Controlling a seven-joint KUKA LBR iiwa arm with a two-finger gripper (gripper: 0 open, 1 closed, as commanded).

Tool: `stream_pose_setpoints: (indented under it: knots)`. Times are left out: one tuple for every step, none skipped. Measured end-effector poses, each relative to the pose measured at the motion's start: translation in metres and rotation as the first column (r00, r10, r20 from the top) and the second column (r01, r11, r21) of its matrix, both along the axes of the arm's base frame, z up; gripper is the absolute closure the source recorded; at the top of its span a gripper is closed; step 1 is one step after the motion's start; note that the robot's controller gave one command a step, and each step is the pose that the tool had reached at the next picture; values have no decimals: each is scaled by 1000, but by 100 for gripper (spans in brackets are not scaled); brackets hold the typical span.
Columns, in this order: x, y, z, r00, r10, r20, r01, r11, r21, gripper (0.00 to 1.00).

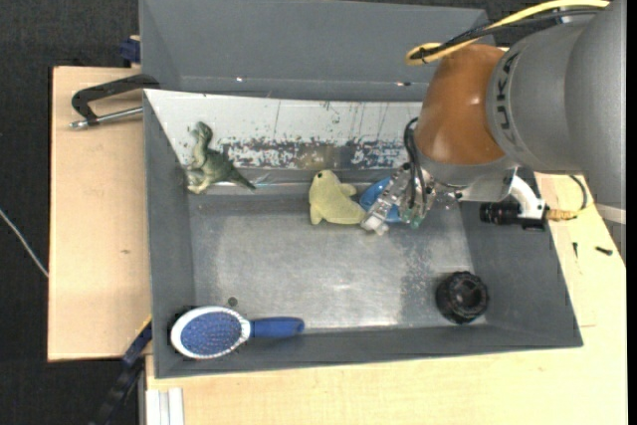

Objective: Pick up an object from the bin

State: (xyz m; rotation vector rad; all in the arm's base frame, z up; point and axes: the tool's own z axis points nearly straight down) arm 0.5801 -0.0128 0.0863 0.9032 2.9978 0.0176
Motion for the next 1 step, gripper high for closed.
stream_pose_setpoints:
  knots:
    - [2, 1, 15, 1000, 3, -5, -3, 1000, -7, 100]
